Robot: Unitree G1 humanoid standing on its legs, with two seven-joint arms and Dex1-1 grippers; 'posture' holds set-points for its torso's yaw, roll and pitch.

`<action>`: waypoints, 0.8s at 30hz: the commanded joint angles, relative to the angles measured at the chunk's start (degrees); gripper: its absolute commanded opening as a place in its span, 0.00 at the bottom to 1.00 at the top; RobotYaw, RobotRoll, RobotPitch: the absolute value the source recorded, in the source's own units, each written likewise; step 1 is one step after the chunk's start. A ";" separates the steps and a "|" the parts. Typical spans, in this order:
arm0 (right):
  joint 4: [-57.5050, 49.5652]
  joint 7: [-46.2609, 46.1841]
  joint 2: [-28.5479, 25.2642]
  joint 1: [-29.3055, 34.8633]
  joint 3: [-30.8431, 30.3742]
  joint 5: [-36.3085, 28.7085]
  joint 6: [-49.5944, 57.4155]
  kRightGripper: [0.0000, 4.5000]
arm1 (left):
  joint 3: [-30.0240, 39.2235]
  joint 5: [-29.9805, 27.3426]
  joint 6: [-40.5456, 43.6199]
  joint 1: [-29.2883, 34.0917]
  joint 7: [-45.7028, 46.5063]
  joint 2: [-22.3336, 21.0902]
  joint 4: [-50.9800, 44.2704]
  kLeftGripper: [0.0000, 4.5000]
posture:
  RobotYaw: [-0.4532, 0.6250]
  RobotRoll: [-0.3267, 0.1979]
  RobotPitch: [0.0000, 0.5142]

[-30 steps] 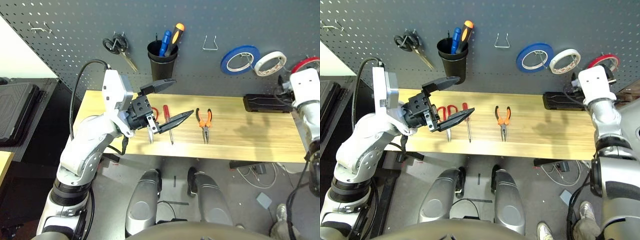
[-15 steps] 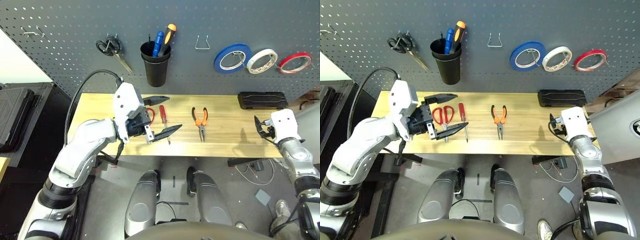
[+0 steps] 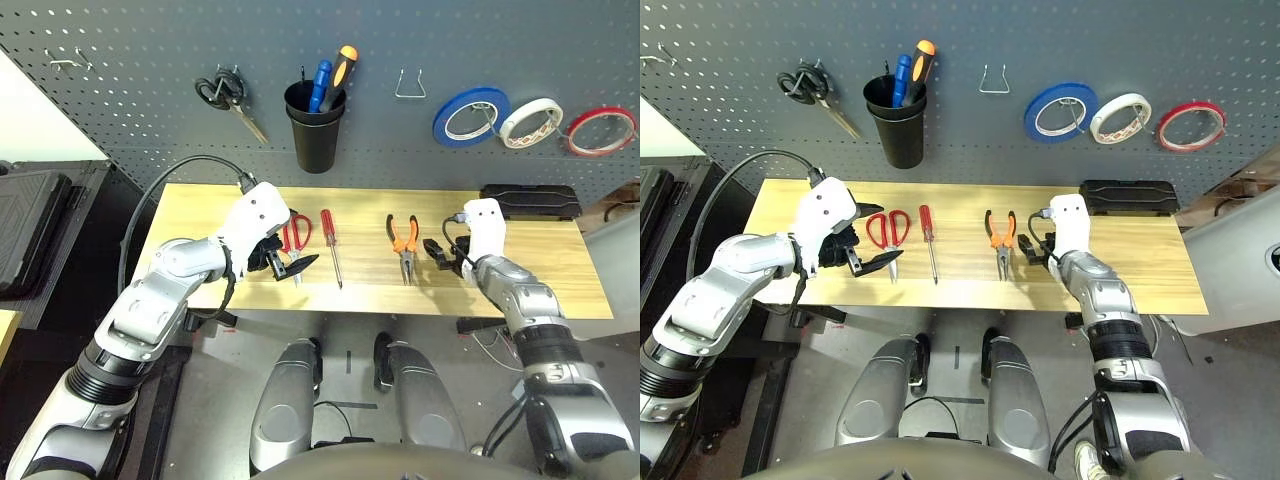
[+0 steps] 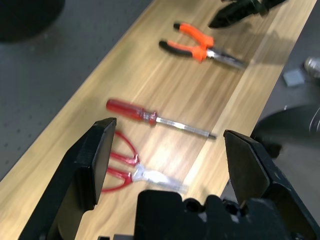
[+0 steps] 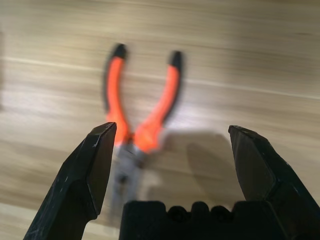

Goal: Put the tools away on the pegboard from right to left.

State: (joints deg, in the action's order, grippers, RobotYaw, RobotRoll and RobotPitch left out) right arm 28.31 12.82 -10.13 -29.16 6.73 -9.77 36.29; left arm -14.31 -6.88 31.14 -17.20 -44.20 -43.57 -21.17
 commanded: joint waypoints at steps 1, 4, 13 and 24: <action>5.95 -2.77 0.95 -2.80 1.18 -0.15 3.39 0.99 | -1.22 1.42 0.97 0.11 -1.16 -0.67 0.80 1.00 | 0.64 0.62 0.45; 11.67 -5.11 1.88 -6.92 1.92 -0.19 5.30 0.99 | -1.13 1.89 1.33 -0.15 -1.43 -0.53 1.06 1.00 | 0.65 0.62 0.45; 27.26 -8.18 3.86 -16.08 1.88 0.78 3.27 0.99 | -0.64 2.55 2.94 -0.54 -1.40 -0.15 0.91 1.00 | 0.68 0.62 0.44; 41.78 -10.40 5.36 -21.43 2.52 1.93 -5.32 0.99 | -0.87 3.82 5.11 -0.77 -1.76 -0.87 1.74 1.00 | 0.70 0.62 0.47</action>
State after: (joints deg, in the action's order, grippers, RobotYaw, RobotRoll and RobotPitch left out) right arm 67.82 2.92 -5.05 -51.30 8.82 -8.61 31.72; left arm -14.41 -3.87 35.66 -18.05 -45.32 -43.89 -19.39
